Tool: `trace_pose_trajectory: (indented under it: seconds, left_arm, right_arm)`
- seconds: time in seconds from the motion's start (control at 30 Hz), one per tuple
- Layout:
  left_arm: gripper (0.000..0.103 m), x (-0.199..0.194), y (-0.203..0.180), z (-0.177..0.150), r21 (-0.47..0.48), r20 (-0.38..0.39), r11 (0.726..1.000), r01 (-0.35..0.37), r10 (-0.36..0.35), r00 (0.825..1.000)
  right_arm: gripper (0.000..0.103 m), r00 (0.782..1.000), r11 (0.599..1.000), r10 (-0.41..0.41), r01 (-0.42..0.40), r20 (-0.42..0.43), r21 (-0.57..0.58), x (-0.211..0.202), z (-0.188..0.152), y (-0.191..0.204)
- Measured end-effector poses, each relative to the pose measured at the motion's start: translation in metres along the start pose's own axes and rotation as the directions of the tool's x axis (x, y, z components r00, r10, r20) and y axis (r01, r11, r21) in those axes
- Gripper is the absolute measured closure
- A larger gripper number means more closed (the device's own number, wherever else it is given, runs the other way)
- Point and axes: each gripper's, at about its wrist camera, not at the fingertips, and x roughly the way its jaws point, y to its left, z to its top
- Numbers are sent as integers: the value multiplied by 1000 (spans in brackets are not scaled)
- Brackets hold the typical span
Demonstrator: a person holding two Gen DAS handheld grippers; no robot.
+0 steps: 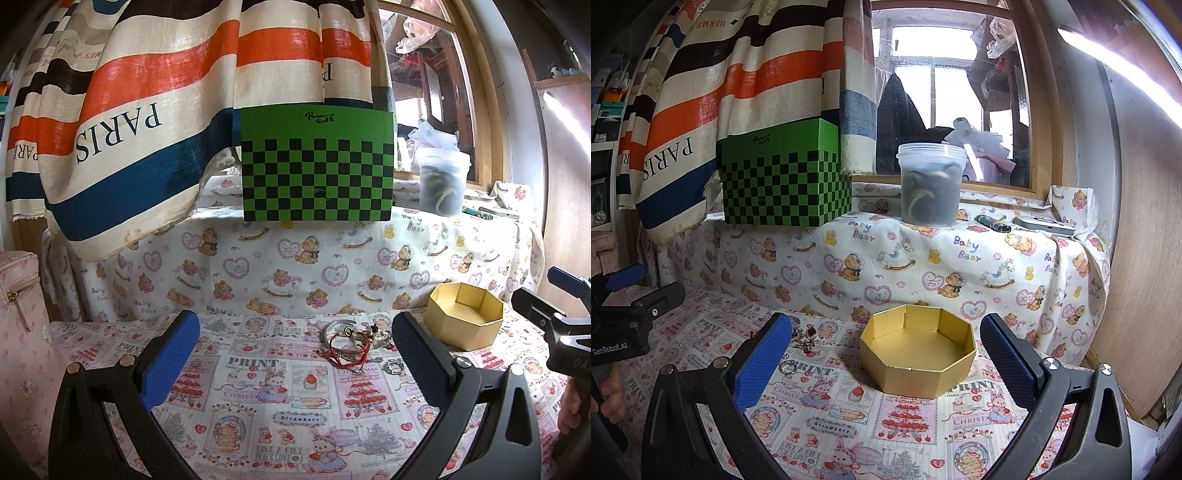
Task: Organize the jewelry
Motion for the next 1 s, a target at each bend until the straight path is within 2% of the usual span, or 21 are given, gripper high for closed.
trace_pose_trajectory:
  seconds: [0.77,1.0]
  left_arm:
    - [0,3,-2,-1,8,-11,1000,-21,21,1000]
    - [0,3,-2,-1,12,-7,1000,-26,26,1000]
  right_arm:
    - [0,1000,1000,-4,4,-3,-5,0,-1,2]
    - [0,999,999,-33,33,-2,5,0,-1,-1]
